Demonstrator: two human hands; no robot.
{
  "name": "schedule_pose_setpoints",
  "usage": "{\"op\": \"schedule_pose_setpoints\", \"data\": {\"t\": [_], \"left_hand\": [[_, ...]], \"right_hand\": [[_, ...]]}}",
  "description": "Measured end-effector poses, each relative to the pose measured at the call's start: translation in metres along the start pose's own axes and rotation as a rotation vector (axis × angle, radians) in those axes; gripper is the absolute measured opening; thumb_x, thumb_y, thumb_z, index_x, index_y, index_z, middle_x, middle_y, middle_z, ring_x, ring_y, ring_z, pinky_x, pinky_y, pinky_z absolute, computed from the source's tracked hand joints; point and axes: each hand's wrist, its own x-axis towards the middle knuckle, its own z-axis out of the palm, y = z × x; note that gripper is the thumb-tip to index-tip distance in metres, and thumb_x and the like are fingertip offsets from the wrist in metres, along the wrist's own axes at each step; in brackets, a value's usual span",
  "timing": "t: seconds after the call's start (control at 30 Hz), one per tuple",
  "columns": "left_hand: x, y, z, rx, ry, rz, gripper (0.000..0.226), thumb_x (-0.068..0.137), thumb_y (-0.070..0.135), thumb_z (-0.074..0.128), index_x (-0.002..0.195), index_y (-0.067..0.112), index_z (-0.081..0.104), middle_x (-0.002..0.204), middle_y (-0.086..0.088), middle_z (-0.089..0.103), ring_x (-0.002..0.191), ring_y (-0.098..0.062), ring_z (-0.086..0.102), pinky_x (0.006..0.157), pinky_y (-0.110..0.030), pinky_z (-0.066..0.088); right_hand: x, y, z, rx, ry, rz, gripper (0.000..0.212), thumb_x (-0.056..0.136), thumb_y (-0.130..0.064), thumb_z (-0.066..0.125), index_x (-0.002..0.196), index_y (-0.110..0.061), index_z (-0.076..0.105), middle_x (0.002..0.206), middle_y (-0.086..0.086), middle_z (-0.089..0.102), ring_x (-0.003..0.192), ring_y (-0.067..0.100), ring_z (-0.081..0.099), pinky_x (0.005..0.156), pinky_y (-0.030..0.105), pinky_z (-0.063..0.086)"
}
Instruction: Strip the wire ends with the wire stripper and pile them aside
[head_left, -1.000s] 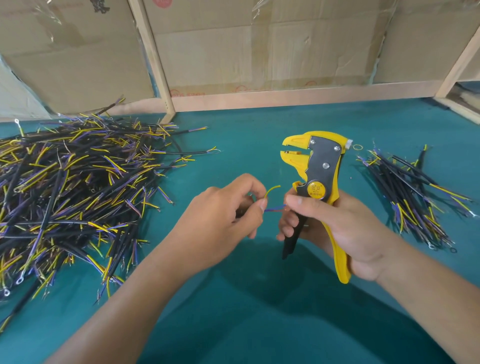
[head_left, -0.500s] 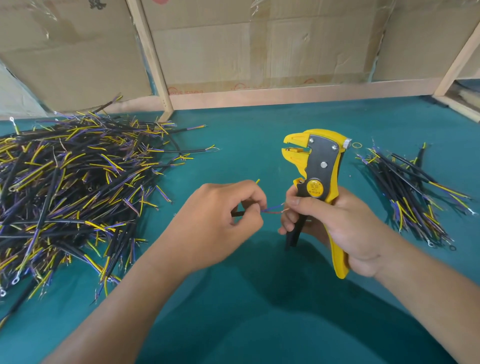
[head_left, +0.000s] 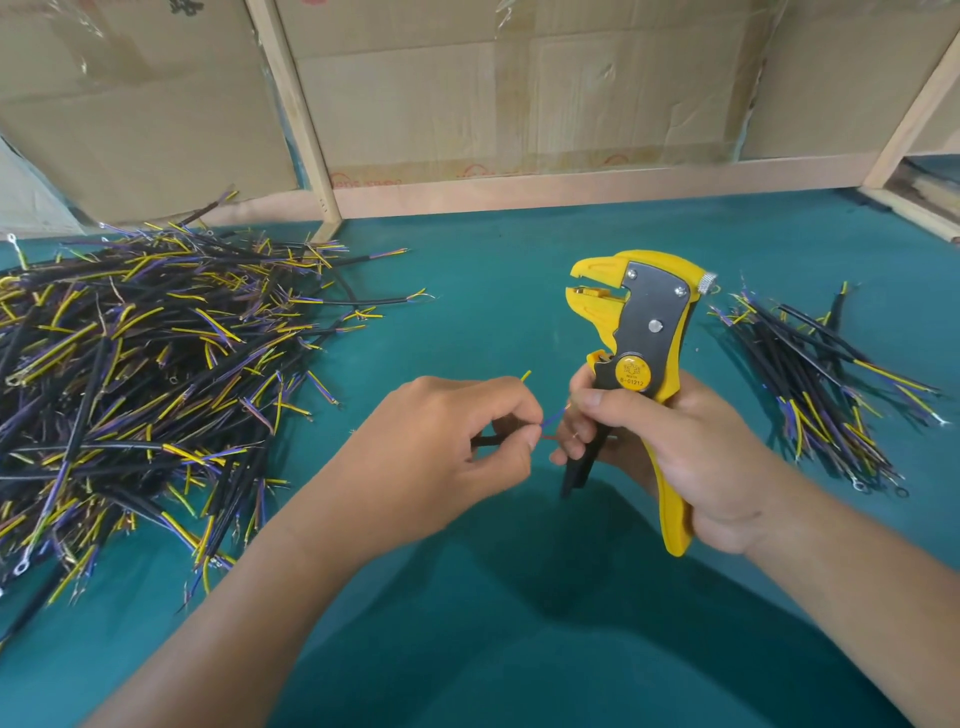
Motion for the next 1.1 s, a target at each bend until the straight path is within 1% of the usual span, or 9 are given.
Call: {"op": "schedule_pose_setpoints", "data": {"t": [0.13,0.23,0.3,0.4,0.47,0.53,0.67,0.87,1.1], "left_hand": [[0.0002,-0.0022,0.001,0.028,0.001,0.011,0.002,0.09,0.023,0.057,0.092,0.023,0.058,0.069,0.016,0.05,0.052,-0.013,0.037,0.052,-0.013,0.025],[0.0003,-0.0032,-0.0008,-0.018,0.002,0.027,0.01,0.095,0.022,0.055,0.104,0.027,0.057,0.072,0.009,0.055,0.052,-0.016,0.037,0.051,-0.018,0.03],[-0.0003,-0.0037,-0.0011,-0.022,-0.008,0.031,0.014,0.096,0.022,0.053,0.108,0.031,0.055,0.074,0.008,0.059,0.051,-0.017,0.038,0.05,-0.018,0.03],[0.0001,-0.005,0.0002,-0.053,-0.039,0.005,0.016,0.098,0.02,0.052,0.105,0.034,0.051,0.077,0.011,0.062,0.049,-0.014,0.038,0.05,-0.012,0.027],[0.0005,-0.0055,0.0009,-0.112,-0.036,-0.021,0.016,0.098,0.02,0.051,0.103,0.035,0.049,0.077,0.012,0.065,0.045,-0.014,0.036,0.048,-0.011,0.026],[0.0006,-0.0054,0.0012,-0.179,-0.018,-0.047,0.015,0.097,0.02,0.05,0.102,0.035,0.048,0.077,0.012,0.066,0.043,-0.013,0.033,0.045,-0.012,0.026],[0.0003,-0.0035,0.0009,-0.237,-0.013,-0.07,0.013,0.098,0.021,0.049,0.1,0.034,0.049,0.076,0.011,0.066,0.042,-0.011,0.032,0.044,-0.012,0.026],[0.0004,-0.0016,0.0027,-0.24,-0.058,-0.074,0.016,0.1,0.018,0.052,0.1,0.033,0.051,0.075,0.009,0.065,0.043,-0.01,0.033,0.044,-0.012,0.026],[-0.0001,0.001,0.0051,-0.314,-0.069,-0.097,0.011,0.098,0.023,0.05,0.097,0.034,0.05,0.075,0.008,0.066,0.043,-0.01,0.031,0.045,-0.014,0.027]], "right_hand": [[-0.0004,-0.0014,0.0004,0.008,0.006,-0.014,0.014,0.089,-0.017,0.059,0.078,-0.015,0.067,0.068,0.005,0.057,0.068,0.025,0.059,0.085,0.06,0.054],[0.0003,-0.002,0.0002,0.033,0.019,-0.02,0.014,0.089,-0.017,0.06,0.077,-0.015,0.066,0.067,0.006,0.056,0.068,0.026,0.058,0.083,0.054,0.056],[0.0002,-0.002,0.0006,0.029,0.019,-0.023,0.014,0.089,-0.018,0.06,0.076,-0.016,0.066,0.067,0.006,0.056,0.067,0.026,0.058,0.084,0.055,0.055],[0.0,-0.0011,0.0015,0.037,0.011,-0.022,0.015,0.089,-0.021,0.061,0.076,-0.016,0.067,0.068,0.006,0.056,0.068,0.026,0.058,0.082,0.052,0.057],[0.0002,-0.0007,0.0012,0.055,0.009,-0.009,0.019,0.088,-0.03,0.067,0.078,-0.015,0.066,0.07,0.007,0.056,0.069,0.027,0.058,0.082,0.051,0.057],[0.0002,-0.0002,0.0003,0.055,0.021,0.001,0.025,0.083,-0.038,0.072,0.078,-0.015,0.067,0.071,0.007,0.057,0.068,0.027,0.06,0.083,0.054,0.055],[0.0,0.0014,0.0017,0.005,0.064,0.002,0.01,0.082,-0.029,0.072,0.082,-0.019,0.073,0.069,0.005,0.062,0.067,0.025,0.063,0.088,0.061,0.052],[-0.0009,0.003,0.0049,-0.017,0.071,-0.01,0.007,0.082,-0.027,0.071,0.078,-0.022,0.072,0.068,0.005,0.062,0.066,0.025,0.062,0.084,0.056,0.056],[-0.0002,0.0046,0.0036,-0.038,0.109,0.006,0.008,0.083,-0.023,0.069,0.076,-0.02,0.071,0.068,0.006,0.063,0.065,0.024,0.063,0.086,0.06,0.055]]}}
